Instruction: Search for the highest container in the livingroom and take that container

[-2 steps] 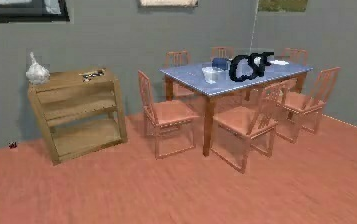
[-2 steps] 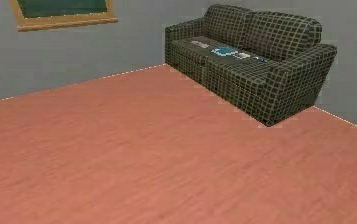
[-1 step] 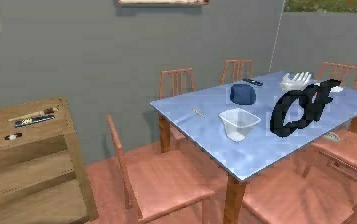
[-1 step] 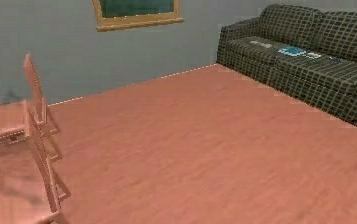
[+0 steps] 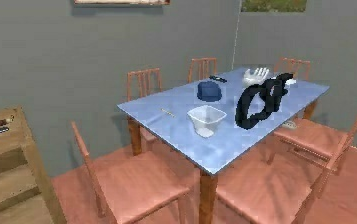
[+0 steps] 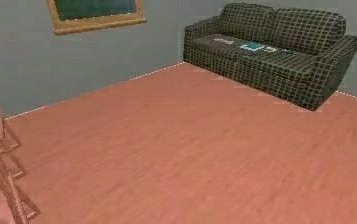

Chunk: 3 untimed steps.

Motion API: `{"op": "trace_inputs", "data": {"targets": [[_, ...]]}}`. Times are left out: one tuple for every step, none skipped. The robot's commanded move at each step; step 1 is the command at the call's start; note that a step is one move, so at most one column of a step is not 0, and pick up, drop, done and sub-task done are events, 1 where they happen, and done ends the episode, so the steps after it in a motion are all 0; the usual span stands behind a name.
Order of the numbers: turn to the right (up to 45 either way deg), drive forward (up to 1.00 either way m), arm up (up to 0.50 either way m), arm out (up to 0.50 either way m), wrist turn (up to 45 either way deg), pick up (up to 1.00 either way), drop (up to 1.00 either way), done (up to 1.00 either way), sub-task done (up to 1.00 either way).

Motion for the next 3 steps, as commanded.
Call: {"op": "trace_inputs", "data": {"targets": [[0.0,0.20,0.00,0.00,0.0,0.00,0.00,0.00,0.00],[-45.0,0.00,0.00,0.00,0.0,0.00,0.00,0.00,0.00],[-45.0,0.00,0.00,0.00,0.0,0.00,0.00,0.00,0.00]]}}
